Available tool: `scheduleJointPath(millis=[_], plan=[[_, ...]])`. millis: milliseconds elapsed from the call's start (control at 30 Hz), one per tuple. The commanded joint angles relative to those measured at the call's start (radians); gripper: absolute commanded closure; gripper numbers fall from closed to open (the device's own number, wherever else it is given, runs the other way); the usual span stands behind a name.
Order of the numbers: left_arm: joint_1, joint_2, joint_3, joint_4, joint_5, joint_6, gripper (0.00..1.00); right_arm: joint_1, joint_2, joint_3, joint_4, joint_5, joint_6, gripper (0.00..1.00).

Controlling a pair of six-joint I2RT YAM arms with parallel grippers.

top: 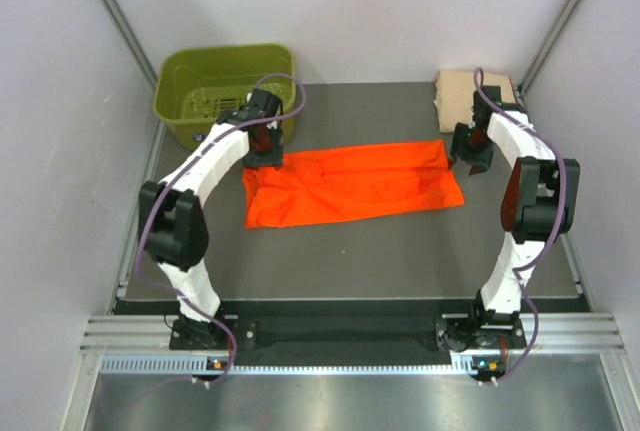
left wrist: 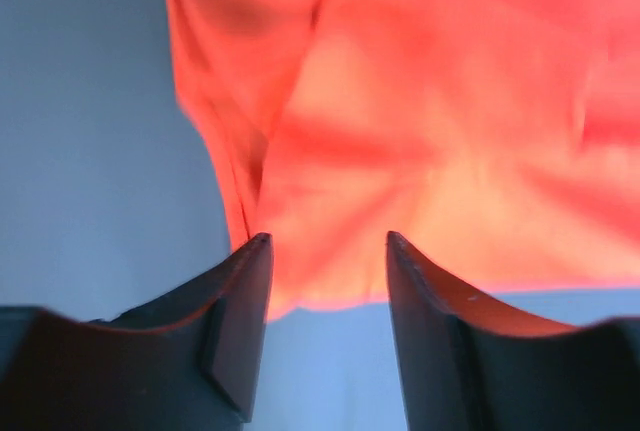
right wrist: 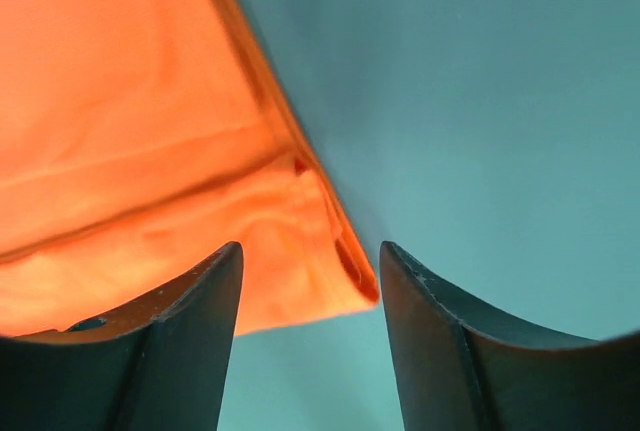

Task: Fold and stack the t-shirts
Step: Fold the tshirt

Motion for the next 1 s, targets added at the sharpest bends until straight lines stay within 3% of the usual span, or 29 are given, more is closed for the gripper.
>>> scheduleJointPath(millis=[0, 133, 233, 300, 367, 467, 600, 967], plan=[[-0.006, -0.165, -0.164, 0.026, 0.080, -0.045, 0.47, 0.071, -0.129, -0.018, -0.016, 0.073, -0.046, 0.42], [-0.006, -0.237, -0.304, 0.072, 0.147, -0.078, 0.61, 0.137, -0.160, -0.055, 0.015, -0.030, -0.051, 0.44], [-0.004, -0.239, -0.357, 0.132, 0.204, -0.098, 0.67, 0.177, -0.160, -0.112, 0.076, -0.162, -0.004, 0.55], [-0.003, -0.207, -0.361, 0.137, 0.192, -0.106, 0.71, 0.186, -0.151, -0.165, 0.119, -0.255, 0.029, 0.67], [-0.003, -0.170, -0.359, 0.137, 0.183, -0.112, 0.73, 0.197, -0.131, -0.179, 0.142, -0.259, 0.038, 0.76], [0.000, -0.144, -0.373, 0.128, 0.108, -0.111, 0.77, 0.197, -0.102, -0.175, 0.149, -0.259, 0.033, 0.81], [0.034, -0.134, -0.439, 0.109, 0.062, -0.144, 0.78, 0.182, -0.075, -0.185, 0.152, -0.202, 0.026, 0.83], [0.092, -0.151, -0.631, 0.143, 0.131, -0.230, 0.82, 0.110, -0.042, -0.345, 0.188, -0.099, 0.024, 0.84]])
